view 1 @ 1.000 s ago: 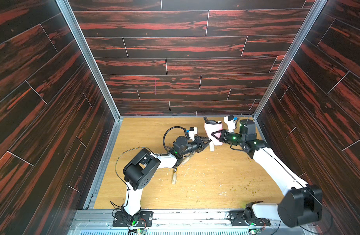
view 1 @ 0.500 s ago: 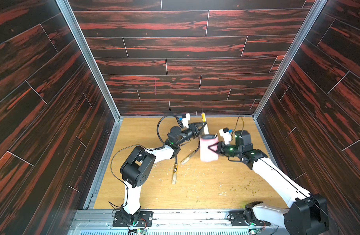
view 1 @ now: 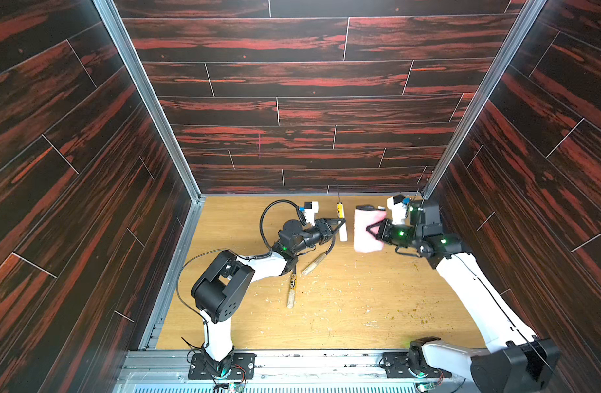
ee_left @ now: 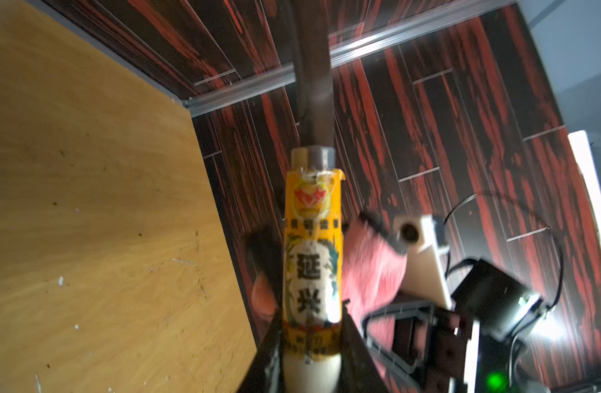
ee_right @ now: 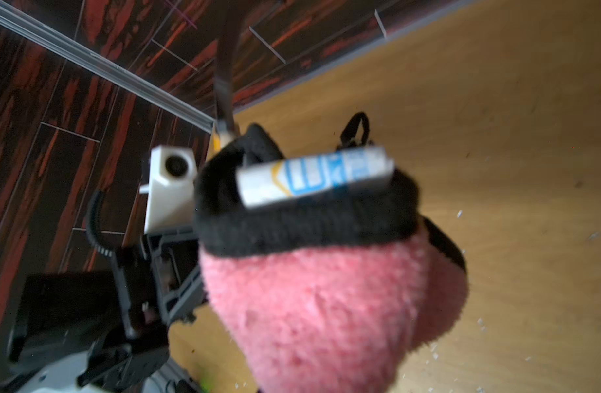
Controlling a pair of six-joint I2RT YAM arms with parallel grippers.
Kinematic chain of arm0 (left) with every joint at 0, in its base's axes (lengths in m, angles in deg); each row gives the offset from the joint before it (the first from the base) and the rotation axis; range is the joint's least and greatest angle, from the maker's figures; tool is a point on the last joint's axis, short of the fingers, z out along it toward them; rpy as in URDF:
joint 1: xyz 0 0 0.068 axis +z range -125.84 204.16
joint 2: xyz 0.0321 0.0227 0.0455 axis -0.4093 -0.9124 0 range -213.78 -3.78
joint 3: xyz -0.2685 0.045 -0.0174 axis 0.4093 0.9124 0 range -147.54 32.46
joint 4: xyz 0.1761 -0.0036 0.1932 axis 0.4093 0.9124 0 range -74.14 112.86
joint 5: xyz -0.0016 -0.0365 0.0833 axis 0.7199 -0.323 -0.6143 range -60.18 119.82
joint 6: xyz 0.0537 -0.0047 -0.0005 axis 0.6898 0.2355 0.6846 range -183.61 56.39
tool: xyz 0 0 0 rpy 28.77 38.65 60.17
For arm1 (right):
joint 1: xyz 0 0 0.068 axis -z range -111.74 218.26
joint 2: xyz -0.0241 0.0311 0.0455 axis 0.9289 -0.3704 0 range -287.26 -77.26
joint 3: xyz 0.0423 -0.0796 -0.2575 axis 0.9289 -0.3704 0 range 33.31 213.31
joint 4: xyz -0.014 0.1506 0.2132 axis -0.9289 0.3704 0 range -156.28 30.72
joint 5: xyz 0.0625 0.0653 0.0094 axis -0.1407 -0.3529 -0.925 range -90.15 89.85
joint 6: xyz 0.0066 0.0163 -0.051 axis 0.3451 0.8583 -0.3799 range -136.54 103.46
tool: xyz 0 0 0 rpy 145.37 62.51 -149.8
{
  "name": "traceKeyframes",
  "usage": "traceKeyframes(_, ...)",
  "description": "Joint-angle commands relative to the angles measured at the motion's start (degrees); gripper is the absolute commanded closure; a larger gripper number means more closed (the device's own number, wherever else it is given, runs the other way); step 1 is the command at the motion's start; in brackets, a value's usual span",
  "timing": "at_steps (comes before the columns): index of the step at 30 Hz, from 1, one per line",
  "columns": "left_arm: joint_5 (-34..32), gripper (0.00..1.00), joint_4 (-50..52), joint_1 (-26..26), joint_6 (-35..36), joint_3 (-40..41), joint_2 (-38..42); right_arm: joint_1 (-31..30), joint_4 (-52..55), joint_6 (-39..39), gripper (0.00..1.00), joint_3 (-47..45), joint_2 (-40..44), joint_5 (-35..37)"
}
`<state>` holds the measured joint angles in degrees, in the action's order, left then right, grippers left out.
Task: Wipe small sickles with rags
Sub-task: Wipe the small sickle.
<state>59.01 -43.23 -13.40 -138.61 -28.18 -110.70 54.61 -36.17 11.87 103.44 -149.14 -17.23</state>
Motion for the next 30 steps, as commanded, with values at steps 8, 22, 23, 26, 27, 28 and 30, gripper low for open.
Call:
traceKeyframes(8,2.0,1.0,-7.4,-5.8,-2.8,-1.6,-0.3,0.1,-1.1,-4.9,1.0,8.3,-11.1,-3.9)
traceKeyframes(22,-0.7,1.0,-0.6,-3.9,1.2,-4.4,-1.6,-1.0,-3.2,-2.4,1.0,-0.3,-2.8,-7.4)
traceKeyframes(23,-0.9,1.0,-0.5,-3.5,1.2,-4.5,-1.7,-1.2,-3.1,-2.4,1.0,-0.7,-2.2,-7.5)
traceKeyframes(26,-0.8,1.0,0.1,-2.6,1.0,-5.5,-2.4,-1.8,-2.5,-2.7,1.0,-1.5,-0.9,-8.1)
traceKeyframes(27,-0.6,1.0,0.8,-2.6,1.4,-5.9,-2.6,-2.1,-2.1,-2.9,1.0,-1.5,-1.1,-8.6)
traceKeyframes(28,-0.5,1.0,1.6,-2.6,1.8,-6.4,-2.7,-2.5,-1.7,-3.1,1.0,-1.3,-1.2,-8.9)
traceKeyframes(30,-0.4,1.0,2.9,-2.5,2.6,-7.1,-2.8,-3.6,-1.7,-3.3,1.0,-1.4,-1.6,-9.0)
